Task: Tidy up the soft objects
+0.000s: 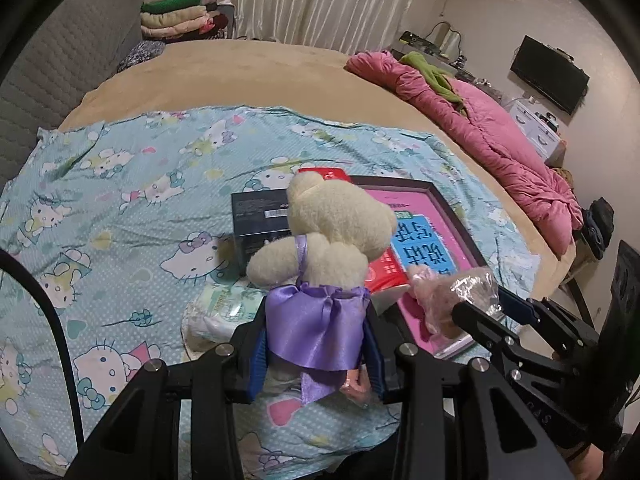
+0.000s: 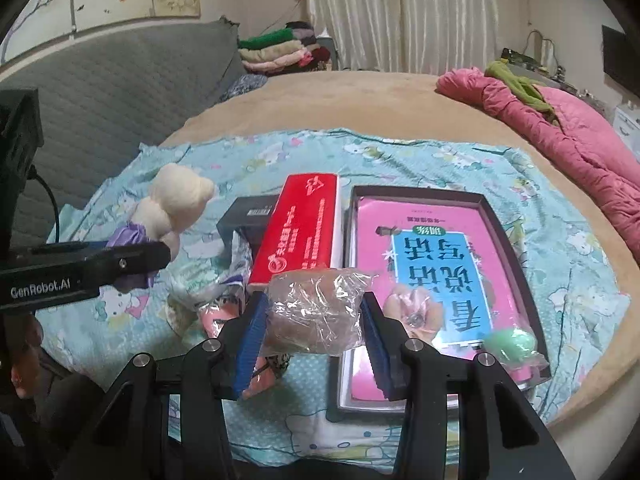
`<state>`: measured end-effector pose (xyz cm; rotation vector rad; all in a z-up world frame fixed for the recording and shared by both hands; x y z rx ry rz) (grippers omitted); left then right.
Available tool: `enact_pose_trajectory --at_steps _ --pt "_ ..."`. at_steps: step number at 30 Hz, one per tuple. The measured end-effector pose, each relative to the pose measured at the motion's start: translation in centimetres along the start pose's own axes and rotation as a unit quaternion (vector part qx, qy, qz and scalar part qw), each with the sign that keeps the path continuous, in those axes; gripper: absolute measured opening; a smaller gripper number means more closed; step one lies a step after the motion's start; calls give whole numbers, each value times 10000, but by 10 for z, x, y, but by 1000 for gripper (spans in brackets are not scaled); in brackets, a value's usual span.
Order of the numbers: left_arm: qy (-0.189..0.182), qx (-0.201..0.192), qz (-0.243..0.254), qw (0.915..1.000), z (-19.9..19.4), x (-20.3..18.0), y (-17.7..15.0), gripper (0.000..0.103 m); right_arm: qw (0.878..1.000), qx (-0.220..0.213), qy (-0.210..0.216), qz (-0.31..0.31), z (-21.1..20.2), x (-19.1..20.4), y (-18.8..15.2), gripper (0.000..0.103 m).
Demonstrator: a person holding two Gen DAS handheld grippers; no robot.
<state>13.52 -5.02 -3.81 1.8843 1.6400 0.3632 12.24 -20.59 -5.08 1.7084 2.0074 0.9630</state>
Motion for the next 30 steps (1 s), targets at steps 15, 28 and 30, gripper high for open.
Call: enact_pose_trajectory --at_steps 15,28,30 --pt "-80 -105 296 9995 -17 -38 7 40 9991 -342 -18 265 -32 -14 14 48" --pt "-105 -106 520 9985 -20 -67 9 40 9948 -684 15 756 -61 -46 23 48" --pt "-103 -97 565 9983 -20 -72 9 40 9938 -740 13 828 -65 -51 24 48"
Point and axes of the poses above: each gripper's, at about its wrist camera, not at the fingertips, and z roughly the way its jaws point, x to its left, y to its top, the point moved 8 cm from there along z, roughly the way its jaws point, and after that the axes turned 6 degrees about z, right-handed, at the moved point
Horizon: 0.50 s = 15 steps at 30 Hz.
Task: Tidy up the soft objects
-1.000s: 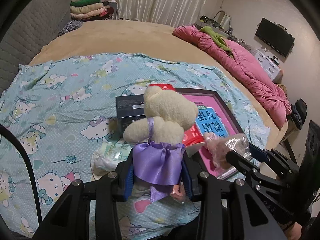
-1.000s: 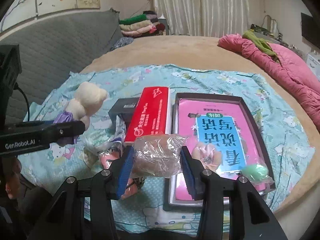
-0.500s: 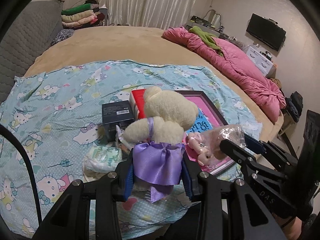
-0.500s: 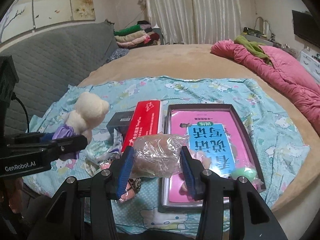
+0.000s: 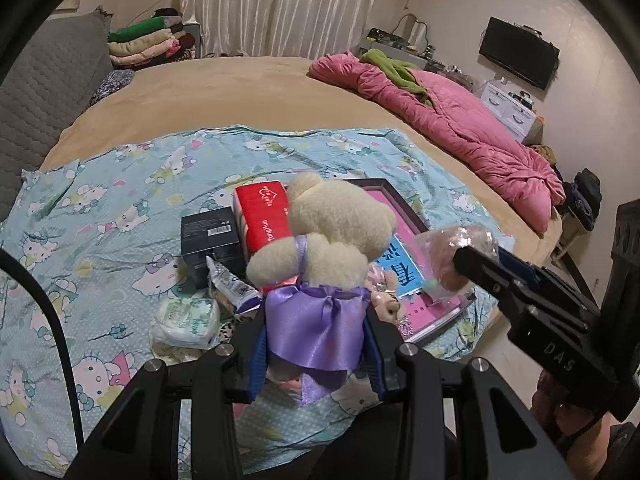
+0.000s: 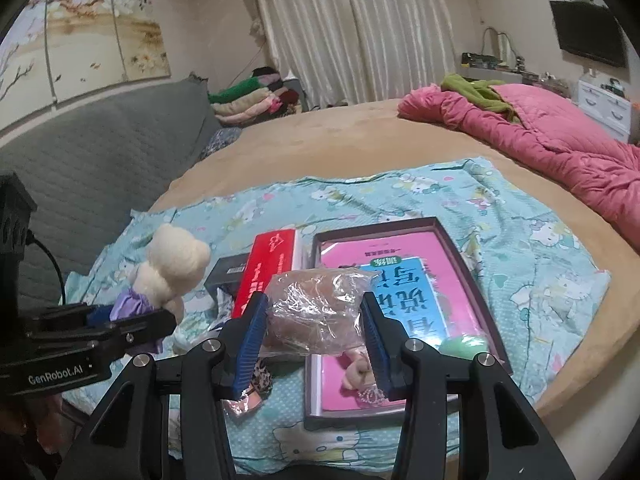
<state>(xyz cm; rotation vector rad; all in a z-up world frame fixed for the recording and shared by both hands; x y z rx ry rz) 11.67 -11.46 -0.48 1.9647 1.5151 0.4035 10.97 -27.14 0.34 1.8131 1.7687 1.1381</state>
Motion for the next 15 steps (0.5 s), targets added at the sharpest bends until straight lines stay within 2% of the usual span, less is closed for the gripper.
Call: enact_pose_trajectory --at_steps 15 --pt "-88 141 331 9993 17 -41 6 40 9982 -321 -140 490 -23 -40 15 48"
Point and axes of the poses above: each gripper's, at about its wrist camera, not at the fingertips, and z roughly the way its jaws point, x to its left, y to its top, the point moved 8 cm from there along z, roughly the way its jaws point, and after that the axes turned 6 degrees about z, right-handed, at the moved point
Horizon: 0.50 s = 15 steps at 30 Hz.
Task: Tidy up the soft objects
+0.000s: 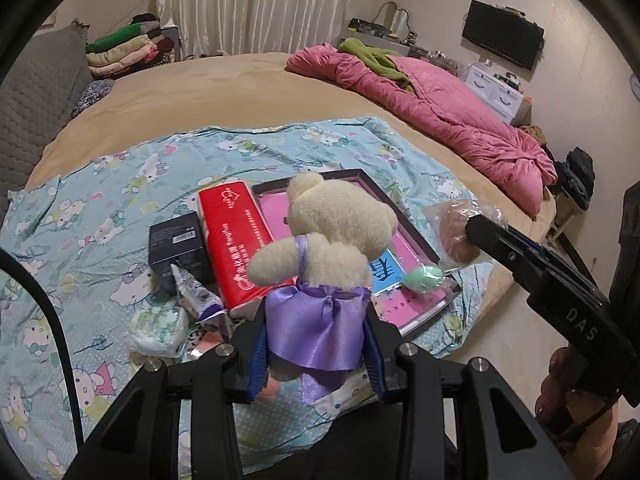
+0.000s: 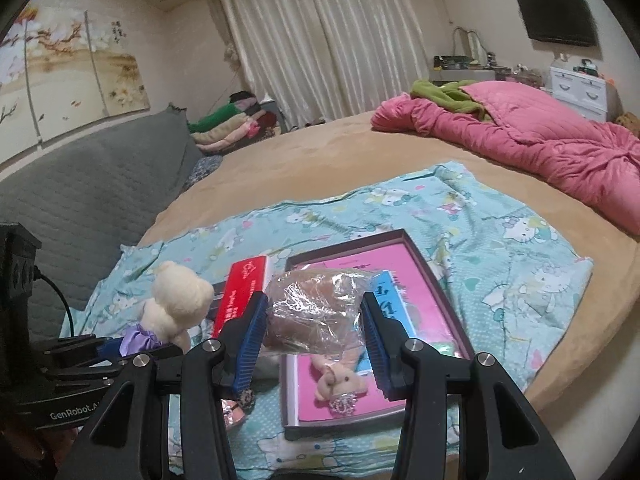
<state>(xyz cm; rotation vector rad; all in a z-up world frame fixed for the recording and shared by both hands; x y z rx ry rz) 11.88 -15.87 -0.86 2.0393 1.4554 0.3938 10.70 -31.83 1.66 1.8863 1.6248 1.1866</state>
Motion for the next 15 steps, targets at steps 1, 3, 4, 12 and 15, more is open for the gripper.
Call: enact_pose_trajectory --at_steps 1,3,4,12,15 --pt "-12 29 23 10000 3 -3 1 40 10000 6 -32 35 0 -4 0 48" --pt "-41 90 47 9999 10 -7 1 40 9999 22 -84 85 1 -10 -2 48" --pt "-43 140 65 9999 16 -10 0 40 9999 25 -106 99 2 -12 -2 48" --pt "-10 556 132 9984 56 -18 -8 40 9995 84 -279 152 9 -29 -10 48" --pt "35 723 195 9972 72 -21 -13 40 9993 100 -315 155 13 -34 -12 48"
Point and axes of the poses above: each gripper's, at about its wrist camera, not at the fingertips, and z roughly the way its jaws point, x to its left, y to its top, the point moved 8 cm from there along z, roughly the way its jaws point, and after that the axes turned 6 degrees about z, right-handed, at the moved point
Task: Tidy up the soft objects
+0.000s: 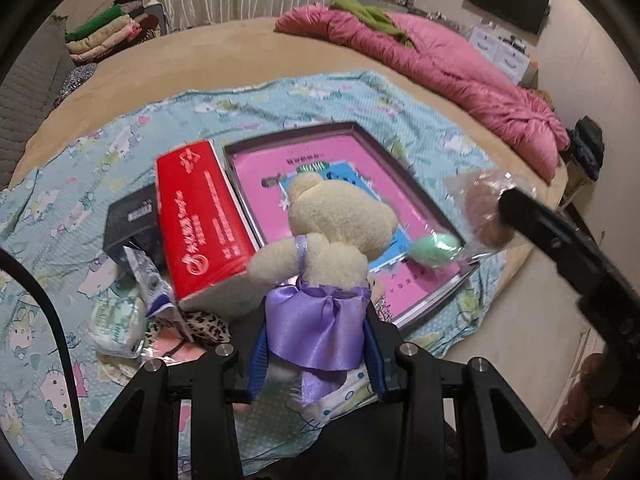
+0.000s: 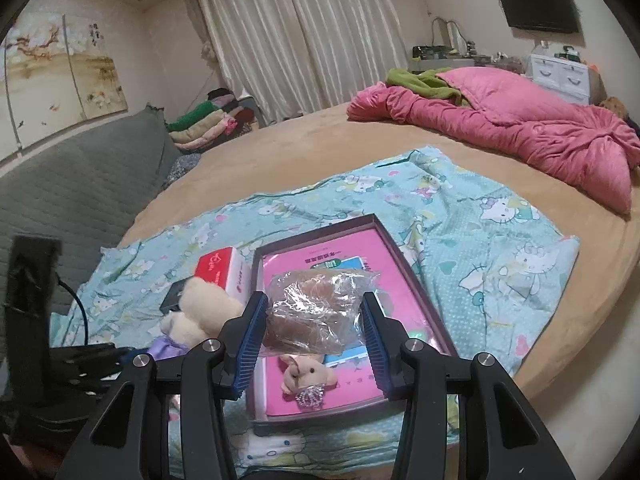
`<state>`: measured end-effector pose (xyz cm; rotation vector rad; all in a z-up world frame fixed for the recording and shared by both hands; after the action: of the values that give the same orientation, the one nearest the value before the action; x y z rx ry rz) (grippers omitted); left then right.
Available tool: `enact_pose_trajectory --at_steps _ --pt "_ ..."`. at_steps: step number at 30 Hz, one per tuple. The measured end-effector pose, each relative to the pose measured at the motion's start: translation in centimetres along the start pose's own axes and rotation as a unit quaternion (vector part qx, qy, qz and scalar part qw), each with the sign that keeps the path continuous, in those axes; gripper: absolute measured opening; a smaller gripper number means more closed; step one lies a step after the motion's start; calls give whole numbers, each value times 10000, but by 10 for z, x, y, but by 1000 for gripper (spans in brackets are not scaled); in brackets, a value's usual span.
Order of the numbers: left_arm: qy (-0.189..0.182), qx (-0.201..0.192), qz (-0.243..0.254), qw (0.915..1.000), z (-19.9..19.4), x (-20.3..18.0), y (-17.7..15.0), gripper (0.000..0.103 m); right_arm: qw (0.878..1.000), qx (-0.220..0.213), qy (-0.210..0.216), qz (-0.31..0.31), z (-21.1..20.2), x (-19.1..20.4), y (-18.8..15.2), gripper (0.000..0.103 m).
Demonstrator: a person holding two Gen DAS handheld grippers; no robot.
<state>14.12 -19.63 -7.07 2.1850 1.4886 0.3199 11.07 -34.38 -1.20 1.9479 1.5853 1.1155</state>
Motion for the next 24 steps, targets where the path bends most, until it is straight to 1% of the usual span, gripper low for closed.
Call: enact_pose_trajectory --at_steps 3,7,15,24 --pt "124 158 76 9998 17 -4 -3 40 9999 59 52 110 5 -7 -3 48" --pt "90 335 -44 9994 35 -8 -5 40 9997 131 19 200 10 -17 -7 48" --pt "108 506 -11 9987 59 -17 -6 40 9991 301 -24 295 22 -32 -16 48" --pt "-36 608 -34 9981 75 -23 -10 40 9979 547 -65 333 36 -42 -29 48"
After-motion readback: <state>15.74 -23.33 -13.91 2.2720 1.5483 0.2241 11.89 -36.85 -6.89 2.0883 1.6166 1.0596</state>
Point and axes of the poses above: each gripper's, at about its wrist camera, not at the fingertips, and z roughly the way its jaws point, x to its left, y to its top, the point moved 8 cm from there along z, roughly the way its jaws point, and after that the axes turned 6 degrees about z, right-handed, at the moved point
